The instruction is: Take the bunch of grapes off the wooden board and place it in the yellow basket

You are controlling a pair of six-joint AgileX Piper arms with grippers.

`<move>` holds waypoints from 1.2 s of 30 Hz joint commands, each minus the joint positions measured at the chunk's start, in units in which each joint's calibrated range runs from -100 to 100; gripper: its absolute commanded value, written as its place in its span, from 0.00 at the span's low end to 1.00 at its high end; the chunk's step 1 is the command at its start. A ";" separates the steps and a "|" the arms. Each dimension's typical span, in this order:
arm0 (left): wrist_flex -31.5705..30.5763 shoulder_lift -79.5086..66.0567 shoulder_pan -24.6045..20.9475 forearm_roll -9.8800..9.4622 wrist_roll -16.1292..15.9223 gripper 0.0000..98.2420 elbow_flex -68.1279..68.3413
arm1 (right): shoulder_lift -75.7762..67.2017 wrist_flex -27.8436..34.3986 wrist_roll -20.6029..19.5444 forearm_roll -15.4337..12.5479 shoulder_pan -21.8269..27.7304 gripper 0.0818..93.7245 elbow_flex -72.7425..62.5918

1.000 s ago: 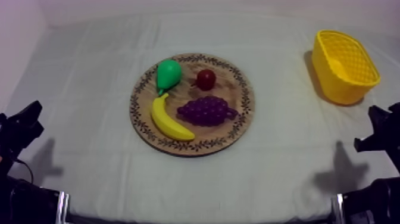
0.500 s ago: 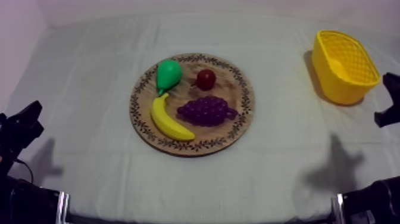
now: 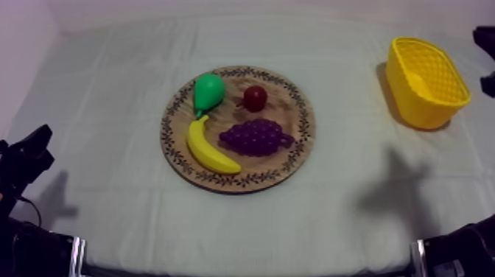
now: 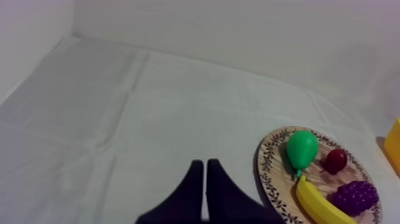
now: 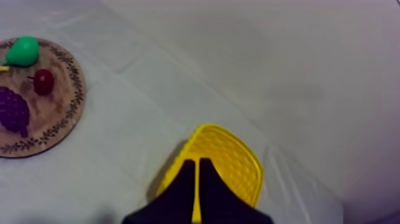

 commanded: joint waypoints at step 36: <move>-0.05 0.00 0.00 -0.03 -0.05 0.00 -0.03 | 58.53 43.18 -2.77 1.13 -24.77 0.01 -58.12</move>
